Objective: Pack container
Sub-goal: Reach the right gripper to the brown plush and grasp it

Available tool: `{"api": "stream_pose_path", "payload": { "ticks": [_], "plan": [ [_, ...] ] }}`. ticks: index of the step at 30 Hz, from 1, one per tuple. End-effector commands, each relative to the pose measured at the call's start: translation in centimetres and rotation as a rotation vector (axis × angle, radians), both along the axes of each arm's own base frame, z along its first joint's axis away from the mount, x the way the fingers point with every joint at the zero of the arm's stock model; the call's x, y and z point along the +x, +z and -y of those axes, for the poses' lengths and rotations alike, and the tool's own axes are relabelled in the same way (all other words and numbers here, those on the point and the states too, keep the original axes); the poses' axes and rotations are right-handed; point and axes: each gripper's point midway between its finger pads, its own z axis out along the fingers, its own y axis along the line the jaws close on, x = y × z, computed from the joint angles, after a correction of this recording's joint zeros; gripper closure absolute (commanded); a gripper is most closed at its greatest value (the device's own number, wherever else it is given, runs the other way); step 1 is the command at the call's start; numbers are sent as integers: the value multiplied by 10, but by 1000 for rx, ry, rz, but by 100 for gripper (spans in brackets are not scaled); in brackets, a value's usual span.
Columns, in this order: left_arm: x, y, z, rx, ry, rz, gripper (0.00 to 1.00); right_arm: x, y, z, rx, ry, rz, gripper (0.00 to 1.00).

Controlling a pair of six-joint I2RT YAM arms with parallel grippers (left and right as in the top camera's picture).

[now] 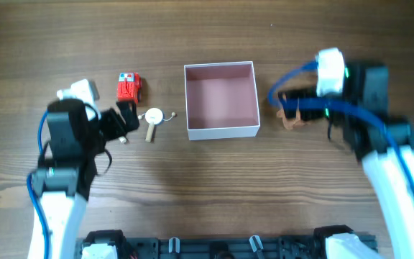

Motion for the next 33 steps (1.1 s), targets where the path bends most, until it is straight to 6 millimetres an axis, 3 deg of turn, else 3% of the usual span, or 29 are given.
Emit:
{"api": "stream_pose_path", "payload": {
  "ticks": [1,5,10,14,17,19,21,25,27,29,33],
  "plan": [
    [24,8,-6,51,-25,-23,0,34,-1,-2,1,-16,-83,0],
    [32,-4,-12,48,-9,-66,0,54,-26,3,-22,-46,-128,0],
    [28,-16,-14,45,-3,-118,0,65,-61,34,-33,-220,-229,0],
    [29,-16,-14,45,-3,-117,0,61,-90,43,-44,-243,-325,1],
    [28,-17,-14,44,-3,-120,0,50,-123,44,-57,-249,-437,2],
    [28,-17,-14,45,-3,-123,0,44,-143,44,-57,-264,-508,6],
    [27,-18,-14,44,-3,-126,0,36,-167,35,-23,-241,-594,18],
    [27,-18,-14,44,-3,-126,0,29,-191,34,-18,-258,-670,28],
    [27,-18,-14,44,-3,-126,0,25,-204,43,-52,-332,-710,34],
    [27,-18,-14,44,-3,-126,0,25,-209,45,-63,-338,-721,43],
    [27,-18,-14,44,-3,-126,0,29,-208,44,-59,-335,-701,48]
  ]
}}
